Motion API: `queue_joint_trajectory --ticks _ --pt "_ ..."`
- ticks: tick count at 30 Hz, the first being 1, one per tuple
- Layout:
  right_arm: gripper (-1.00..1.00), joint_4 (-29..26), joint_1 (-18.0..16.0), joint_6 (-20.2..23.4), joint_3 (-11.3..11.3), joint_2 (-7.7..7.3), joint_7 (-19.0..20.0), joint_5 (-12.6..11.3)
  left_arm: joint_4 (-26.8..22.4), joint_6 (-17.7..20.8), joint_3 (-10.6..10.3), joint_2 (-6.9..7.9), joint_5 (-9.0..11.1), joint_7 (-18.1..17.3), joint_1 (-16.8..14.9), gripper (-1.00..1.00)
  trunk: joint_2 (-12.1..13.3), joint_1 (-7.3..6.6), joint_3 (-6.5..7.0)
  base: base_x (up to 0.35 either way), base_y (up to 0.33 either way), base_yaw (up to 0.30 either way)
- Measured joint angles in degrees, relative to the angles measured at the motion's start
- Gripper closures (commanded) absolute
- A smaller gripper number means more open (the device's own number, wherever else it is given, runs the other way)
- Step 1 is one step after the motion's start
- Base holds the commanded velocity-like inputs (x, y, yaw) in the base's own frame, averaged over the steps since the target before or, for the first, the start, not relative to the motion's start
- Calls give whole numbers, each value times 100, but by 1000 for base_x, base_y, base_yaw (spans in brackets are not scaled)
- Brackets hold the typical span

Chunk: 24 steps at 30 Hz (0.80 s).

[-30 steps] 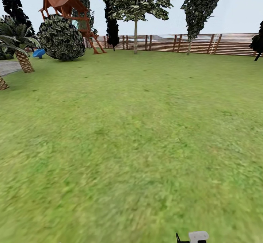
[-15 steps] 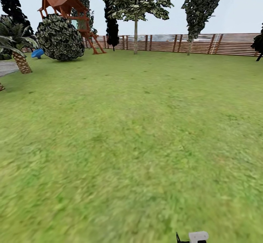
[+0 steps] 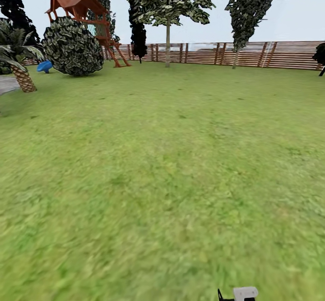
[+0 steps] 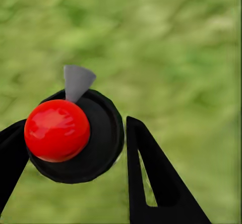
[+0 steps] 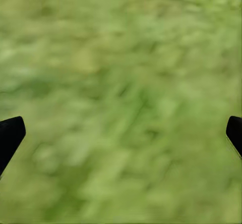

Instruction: In the garden, pick up the pesticide atomizer on the floor and spray pesticide onto both trees until each tree trunk is fully covered.

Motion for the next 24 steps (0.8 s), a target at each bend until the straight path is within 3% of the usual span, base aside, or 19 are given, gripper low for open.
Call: queue_joint_trajectory --ticks 24 --pt "-100 2 -2 0 0 0 0 0 -93 -9 -1 -40 59 7 11 100 0 0 0 338 0 0"
